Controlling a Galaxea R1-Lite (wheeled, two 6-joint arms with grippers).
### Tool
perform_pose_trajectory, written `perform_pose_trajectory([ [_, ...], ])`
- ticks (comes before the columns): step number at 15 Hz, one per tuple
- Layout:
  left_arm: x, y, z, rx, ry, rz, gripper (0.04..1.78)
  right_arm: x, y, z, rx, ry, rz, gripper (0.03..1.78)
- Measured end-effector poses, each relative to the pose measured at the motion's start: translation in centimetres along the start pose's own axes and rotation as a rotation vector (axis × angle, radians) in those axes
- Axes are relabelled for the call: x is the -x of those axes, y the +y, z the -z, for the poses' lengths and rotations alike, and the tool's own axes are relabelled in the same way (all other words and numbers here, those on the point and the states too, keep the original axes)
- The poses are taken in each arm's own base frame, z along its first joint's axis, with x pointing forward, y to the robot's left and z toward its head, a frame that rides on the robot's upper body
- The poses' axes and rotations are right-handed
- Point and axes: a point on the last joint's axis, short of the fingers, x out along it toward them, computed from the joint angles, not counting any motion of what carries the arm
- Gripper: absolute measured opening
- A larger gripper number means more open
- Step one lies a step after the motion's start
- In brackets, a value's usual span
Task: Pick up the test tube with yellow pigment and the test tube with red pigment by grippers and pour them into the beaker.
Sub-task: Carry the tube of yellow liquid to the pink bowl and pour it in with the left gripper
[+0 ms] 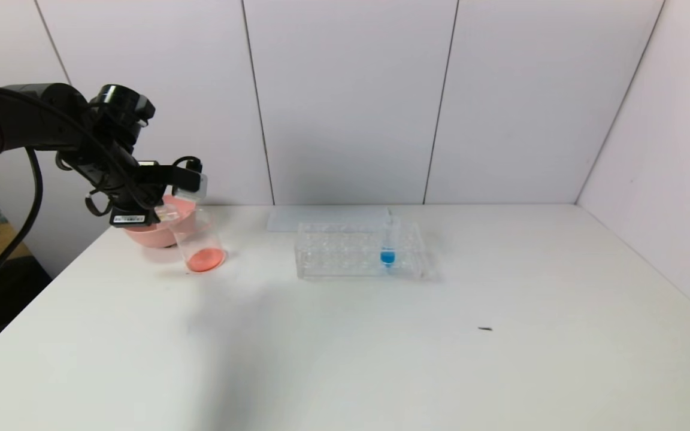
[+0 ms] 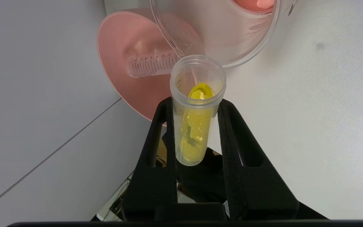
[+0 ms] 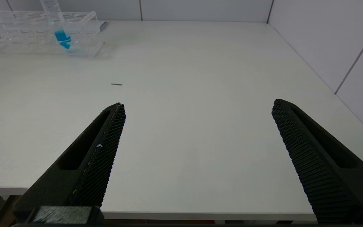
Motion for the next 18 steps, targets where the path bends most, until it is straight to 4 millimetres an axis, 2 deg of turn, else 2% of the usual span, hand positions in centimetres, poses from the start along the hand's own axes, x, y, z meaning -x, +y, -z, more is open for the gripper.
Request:
perform_pose_trajectory([
  [18, -0.29, 0.12, -1.02, -0.065, 0.055, -0.017, 0.44, 0.00, 0.00, 0.00, 0.000, 0.000, 0.000, 1.70],
])
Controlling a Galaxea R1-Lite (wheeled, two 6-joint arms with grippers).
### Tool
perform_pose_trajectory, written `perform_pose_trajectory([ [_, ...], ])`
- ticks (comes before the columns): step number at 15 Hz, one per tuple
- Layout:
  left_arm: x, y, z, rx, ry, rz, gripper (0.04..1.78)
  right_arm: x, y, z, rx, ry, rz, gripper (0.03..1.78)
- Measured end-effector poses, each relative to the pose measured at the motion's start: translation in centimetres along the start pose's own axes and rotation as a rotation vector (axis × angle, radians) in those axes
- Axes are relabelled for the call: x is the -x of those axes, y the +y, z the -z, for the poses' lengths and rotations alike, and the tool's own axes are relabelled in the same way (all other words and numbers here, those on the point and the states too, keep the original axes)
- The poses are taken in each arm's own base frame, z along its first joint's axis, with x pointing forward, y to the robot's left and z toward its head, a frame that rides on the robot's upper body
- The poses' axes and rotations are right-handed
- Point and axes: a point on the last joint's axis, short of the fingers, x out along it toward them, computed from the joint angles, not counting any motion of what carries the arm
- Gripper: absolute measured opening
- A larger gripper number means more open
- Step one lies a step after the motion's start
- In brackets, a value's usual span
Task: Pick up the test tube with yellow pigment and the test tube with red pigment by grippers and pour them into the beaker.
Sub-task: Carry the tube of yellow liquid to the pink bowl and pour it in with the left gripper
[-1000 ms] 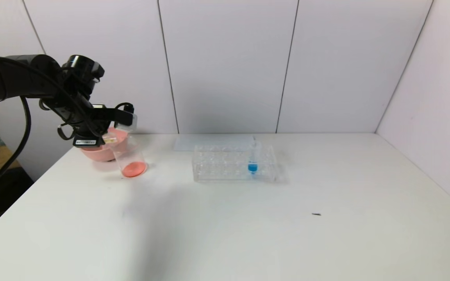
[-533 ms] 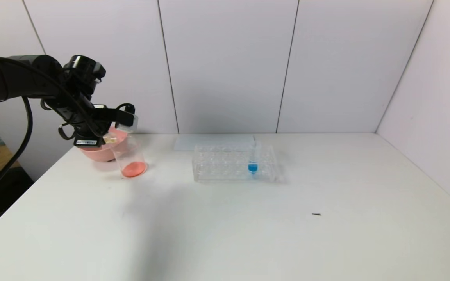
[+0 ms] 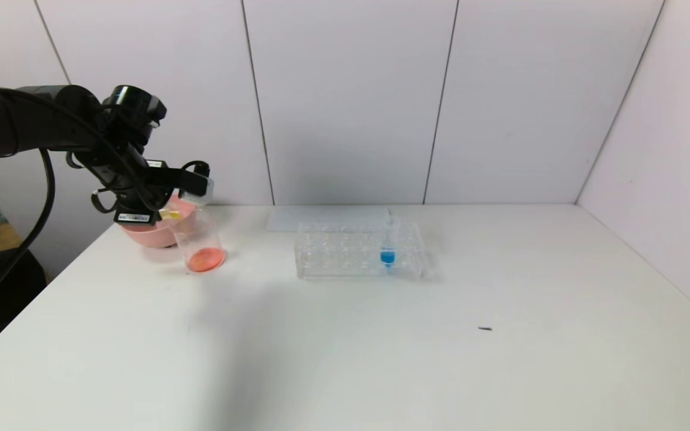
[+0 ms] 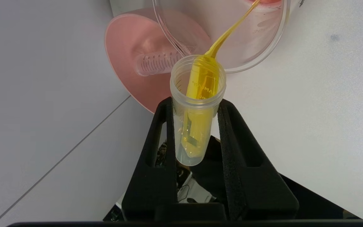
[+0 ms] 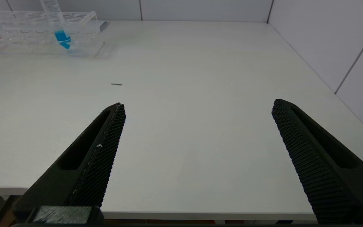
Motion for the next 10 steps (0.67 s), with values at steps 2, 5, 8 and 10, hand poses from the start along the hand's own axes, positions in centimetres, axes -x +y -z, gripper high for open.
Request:
perform_pose_trajectory([
  [2, 0.03, 0.09, -0.08, -0.008, 0.005, -0.009, 0.44, 0.00, 0.00, 0.00, 0.000, 0.000, 0.000, 1.70],
  [5, 0.10, 0.12, -0.29, -0.025, 0.029, -0.016, 0.44, 0.00, 0.00, 0.00, 0.000, 0.000, 0.000, 1.70],
  [8, 0.09, 0.12, -0.30, -0.034, 0.032, -0.016, 0.44, 0.00, 0.00, 0.00, 0.000, 0.000, 0.000, 1.70],
  [10, 0.11, 0.18, -0.37, -0.040, 0.036, -0.022, 0.44, 0.00, 0.00, 0.00, -0.001, 0.000, 0.000, 1.70],
])
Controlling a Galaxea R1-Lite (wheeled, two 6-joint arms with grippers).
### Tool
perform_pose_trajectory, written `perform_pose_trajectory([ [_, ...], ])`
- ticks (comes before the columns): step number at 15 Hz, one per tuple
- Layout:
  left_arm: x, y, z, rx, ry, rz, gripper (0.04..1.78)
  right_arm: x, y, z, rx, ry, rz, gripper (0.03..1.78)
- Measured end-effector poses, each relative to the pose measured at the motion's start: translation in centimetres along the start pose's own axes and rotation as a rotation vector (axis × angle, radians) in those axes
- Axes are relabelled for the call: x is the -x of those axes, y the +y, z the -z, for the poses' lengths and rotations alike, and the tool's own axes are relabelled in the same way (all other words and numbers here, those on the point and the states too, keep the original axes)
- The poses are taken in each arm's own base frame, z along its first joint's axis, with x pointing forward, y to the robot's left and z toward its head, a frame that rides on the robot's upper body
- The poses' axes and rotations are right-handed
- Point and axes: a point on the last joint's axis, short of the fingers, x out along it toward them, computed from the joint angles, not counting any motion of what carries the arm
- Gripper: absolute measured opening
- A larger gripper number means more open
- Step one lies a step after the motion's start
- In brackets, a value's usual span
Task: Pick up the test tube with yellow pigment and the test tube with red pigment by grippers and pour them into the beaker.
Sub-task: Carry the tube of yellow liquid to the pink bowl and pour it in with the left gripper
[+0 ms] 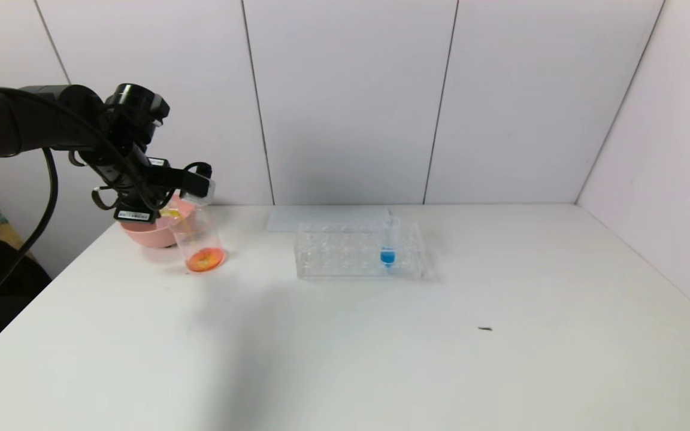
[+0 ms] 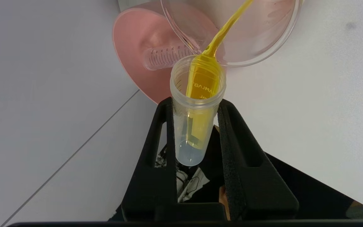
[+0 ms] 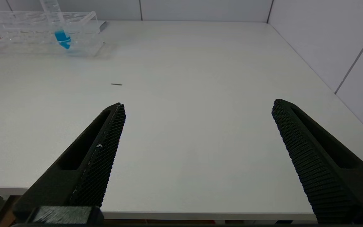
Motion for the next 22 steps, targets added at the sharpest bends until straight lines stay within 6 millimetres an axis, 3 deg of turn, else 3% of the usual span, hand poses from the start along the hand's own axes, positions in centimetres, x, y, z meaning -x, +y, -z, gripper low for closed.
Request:
perform_pose_trajectory([
  [22, 0.5, 0.1, -1.6, -0.107, 0.141, -0.027, 0.44, 0.0, 0.0, 0.0, 0.001, 0.000, 0.000, 1.70],
])
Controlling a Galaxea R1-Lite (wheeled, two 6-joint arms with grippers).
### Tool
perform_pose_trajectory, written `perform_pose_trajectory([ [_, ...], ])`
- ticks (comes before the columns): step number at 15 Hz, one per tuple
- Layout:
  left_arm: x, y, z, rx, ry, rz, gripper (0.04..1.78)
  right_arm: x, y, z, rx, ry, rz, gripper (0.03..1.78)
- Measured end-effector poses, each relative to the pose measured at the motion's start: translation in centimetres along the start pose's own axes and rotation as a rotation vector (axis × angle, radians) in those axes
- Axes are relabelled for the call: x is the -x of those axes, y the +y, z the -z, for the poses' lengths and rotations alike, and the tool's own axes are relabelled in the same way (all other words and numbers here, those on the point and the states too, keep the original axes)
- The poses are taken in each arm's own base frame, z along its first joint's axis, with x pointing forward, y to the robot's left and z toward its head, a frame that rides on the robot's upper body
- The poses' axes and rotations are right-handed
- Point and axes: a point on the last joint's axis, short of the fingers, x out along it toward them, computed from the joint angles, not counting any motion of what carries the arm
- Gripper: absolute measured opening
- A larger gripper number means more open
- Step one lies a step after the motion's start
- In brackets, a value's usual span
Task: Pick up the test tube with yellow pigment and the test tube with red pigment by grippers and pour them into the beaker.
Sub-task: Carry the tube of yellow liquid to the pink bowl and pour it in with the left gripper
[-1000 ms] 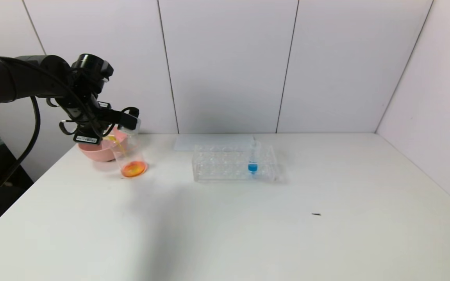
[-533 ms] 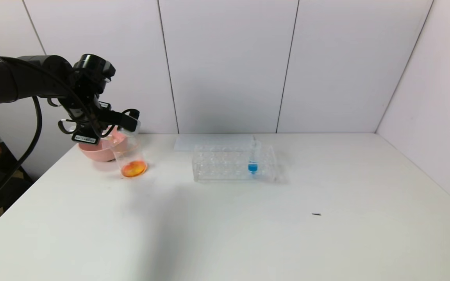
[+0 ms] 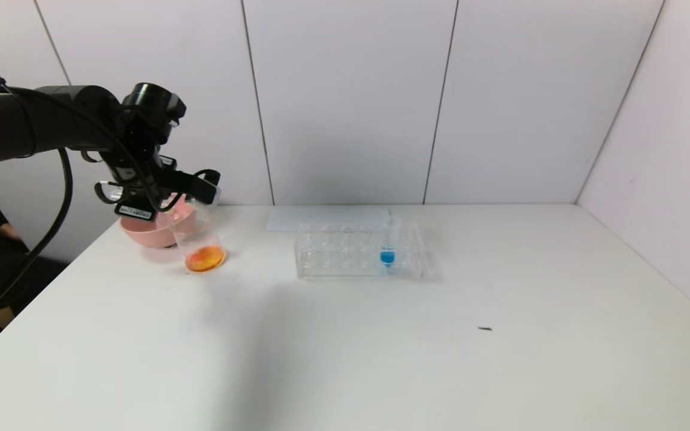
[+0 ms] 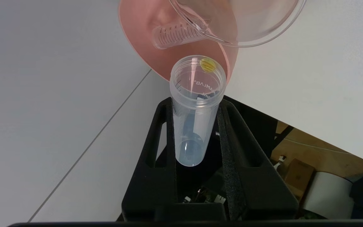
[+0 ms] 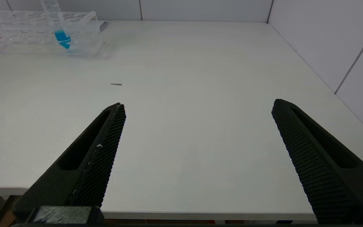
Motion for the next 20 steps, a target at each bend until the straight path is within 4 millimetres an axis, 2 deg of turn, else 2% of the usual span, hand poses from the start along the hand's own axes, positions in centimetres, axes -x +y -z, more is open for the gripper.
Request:
perform_pose_trajectory([
  [9, 0.1, 0.2, -0.6, -0.096, 0.029, -0.021, 0.44, 0.0, 0.0, 0.0, 0.000, 0.000, 0.000, 1.70],
  [20, 0.1, 0.3, -1.1, -0.106, 0.026, -0.026, 0.44, 0.0, 0.0, 0.0, 0.000, 0.000, 0.000, 1.70],
])
